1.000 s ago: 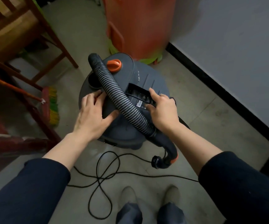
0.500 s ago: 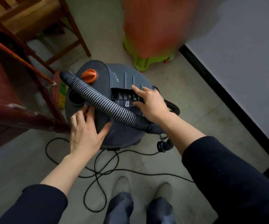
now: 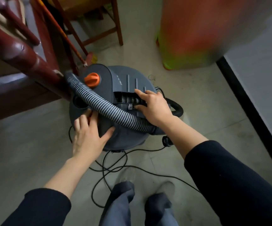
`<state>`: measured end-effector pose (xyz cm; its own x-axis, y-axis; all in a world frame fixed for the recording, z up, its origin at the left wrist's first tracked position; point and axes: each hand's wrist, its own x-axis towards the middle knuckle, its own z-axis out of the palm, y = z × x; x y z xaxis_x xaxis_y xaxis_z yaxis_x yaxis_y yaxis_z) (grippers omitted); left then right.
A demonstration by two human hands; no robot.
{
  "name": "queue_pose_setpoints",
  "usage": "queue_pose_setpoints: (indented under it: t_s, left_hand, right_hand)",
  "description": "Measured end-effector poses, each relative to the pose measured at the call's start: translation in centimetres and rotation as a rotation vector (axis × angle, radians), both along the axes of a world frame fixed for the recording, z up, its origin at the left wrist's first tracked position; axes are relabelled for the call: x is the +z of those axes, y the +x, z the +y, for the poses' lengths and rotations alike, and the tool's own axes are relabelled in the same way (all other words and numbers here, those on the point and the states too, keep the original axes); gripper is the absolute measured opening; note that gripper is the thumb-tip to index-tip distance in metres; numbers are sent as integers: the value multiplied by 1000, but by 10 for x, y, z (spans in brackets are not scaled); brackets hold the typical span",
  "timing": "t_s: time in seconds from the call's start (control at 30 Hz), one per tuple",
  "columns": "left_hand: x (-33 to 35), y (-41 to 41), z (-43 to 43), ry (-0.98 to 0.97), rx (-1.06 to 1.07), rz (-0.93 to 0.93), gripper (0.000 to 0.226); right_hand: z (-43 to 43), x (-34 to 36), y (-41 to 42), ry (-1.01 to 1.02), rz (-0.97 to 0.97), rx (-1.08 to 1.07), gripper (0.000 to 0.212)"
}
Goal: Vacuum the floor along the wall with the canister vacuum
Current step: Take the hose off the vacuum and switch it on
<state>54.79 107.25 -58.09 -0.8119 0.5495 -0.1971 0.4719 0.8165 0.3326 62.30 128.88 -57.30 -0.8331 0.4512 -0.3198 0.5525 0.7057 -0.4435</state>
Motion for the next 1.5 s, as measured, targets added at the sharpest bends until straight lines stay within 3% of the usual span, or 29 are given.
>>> queue_pose_setpoints:
  t_s: [0.57, 0.7, 0.77, 0.87, 0.93, 1.03, 1.17, 1.27, 1.37, 1.5]
  left_hand:
    - [17, -8, -19, -35, 10, -141, 79]
    - [21, -8, -18, -74, -12, -179, 81]
    - [23, -10, -18, -77, -15, -190, 81]
    - [27, -12, -19, -97, -43, -198, 83]
    - [29, -15, -20, -108, -73, -209, 85]
    - [32, -21, -23, -137, -109, -252, 87]
    - [36, -25, -24, -177, -139, -303, 89]
    - [38, -29, -23, -220, -170, -358, 92]
    - [41, -35, -23, -240, -201, -405, 92]
    - [49, -43, -19, -301, -248, -400, 93]
  right_hand:
    - [-18, 15, 14, -88, -78, 78, 66]
    - [-18, 25, 13, -110, -205, 122, 67]
    - [-21, 36, 9, -62, -242, 131, 55]
    - [-41, 51, -3, 59, -20, 48, 26]
    - [-59, 59, -13, -61, 58, 16, 30]
    - [-79, 62, -24, -280, -116, 97, 48]
    - [-85, 57, -31, -288, -180, 117, 47]
    - [-78, 78, -47, -273, -34, -4, 41]
    - [-53, 112, -75, -126, 133, -200, 34]
    - [-7, 142, -86, -64, 231, -451, 27]
